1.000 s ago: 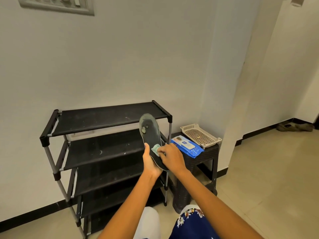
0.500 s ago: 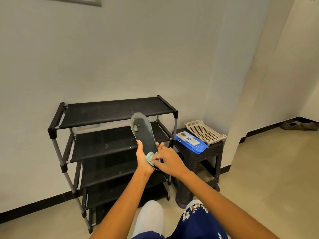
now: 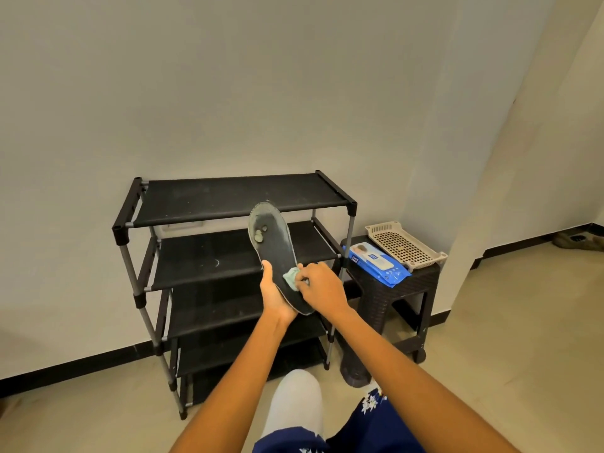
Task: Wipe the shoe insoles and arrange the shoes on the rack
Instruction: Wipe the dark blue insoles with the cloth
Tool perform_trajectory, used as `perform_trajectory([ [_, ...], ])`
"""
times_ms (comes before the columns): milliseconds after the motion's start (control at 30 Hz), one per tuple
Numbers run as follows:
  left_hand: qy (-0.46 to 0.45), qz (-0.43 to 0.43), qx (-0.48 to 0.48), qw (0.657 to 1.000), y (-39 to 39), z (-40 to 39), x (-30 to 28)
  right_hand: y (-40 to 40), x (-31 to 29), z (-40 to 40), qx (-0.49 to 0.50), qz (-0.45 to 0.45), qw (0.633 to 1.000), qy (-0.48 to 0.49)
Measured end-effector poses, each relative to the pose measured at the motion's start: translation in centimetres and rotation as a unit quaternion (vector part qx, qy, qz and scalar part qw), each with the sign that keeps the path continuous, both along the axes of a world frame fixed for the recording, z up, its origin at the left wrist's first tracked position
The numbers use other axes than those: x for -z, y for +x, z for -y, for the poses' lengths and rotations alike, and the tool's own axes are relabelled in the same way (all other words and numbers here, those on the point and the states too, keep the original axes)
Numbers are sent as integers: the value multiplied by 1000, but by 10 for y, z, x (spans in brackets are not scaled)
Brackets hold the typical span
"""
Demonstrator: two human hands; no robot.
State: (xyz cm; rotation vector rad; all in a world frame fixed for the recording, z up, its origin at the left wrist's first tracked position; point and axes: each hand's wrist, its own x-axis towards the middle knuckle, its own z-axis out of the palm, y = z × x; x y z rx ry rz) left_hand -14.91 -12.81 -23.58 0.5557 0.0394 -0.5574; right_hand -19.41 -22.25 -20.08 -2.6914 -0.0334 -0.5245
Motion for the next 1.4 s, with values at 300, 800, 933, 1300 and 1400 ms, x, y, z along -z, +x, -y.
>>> perform_trajectory([
  [300,8,5,30,999,10,-28,1,-7,6,-11,-18,38,961,272],
  [800,-32,-10,-7,999,4,-25,2,-13,16,-9,-65,-16,993,98],
  [933,-24,4,20,1000,4,-16,-6,-13,7,-24,-32,45,997,62],
  [1300,-39,-22,-5,999,1,-11,-3,-25,20,-22,-16,55,993,108],
  [1400,-43,-25,-20,999,2,-12,-4,-37,27,-14,-53,60,995,65],
])
